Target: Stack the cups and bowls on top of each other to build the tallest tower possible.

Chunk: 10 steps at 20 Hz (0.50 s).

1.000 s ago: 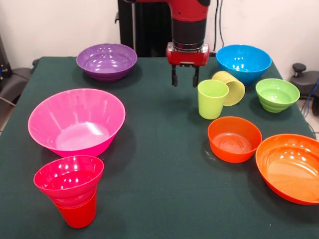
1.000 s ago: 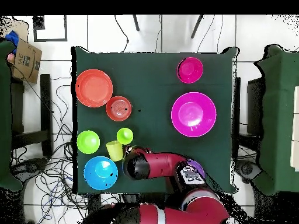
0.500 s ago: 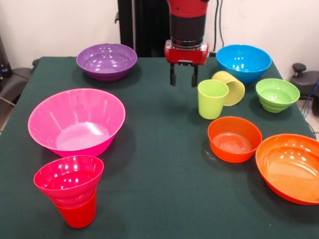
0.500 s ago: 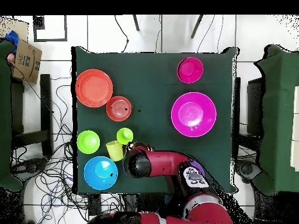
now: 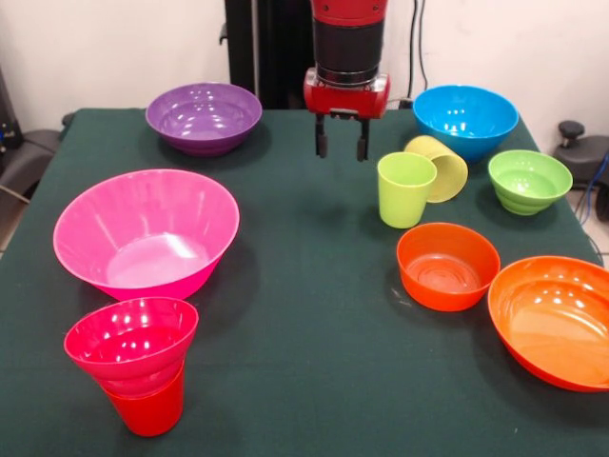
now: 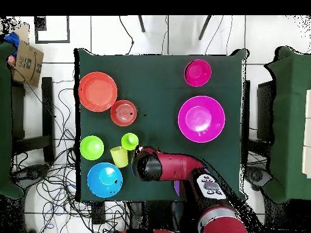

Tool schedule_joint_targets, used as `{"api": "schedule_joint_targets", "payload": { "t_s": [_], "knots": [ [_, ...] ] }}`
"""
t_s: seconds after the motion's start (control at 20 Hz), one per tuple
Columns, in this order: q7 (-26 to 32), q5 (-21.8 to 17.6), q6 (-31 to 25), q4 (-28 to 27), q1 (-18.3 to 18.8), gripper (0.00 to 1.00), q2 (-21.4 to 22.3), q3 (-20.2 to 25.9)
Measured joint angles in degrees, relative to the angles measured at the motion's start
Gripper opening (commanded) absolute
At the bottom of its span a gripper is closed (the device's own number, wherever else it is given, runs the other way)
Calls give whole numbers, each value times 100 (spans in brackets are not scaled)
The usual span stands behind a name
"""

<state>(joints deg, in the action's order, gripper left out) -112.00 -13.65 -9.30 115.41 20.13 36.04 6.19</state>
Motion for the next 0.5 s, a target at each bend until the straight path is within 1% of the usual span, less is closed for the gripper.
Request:
{"api": "schedule_joint_targets", "payload": {
  "t_s": [0.5],
  "knots": [
    [0,25,-166,-66,72,100,19,151]
  ]
}}
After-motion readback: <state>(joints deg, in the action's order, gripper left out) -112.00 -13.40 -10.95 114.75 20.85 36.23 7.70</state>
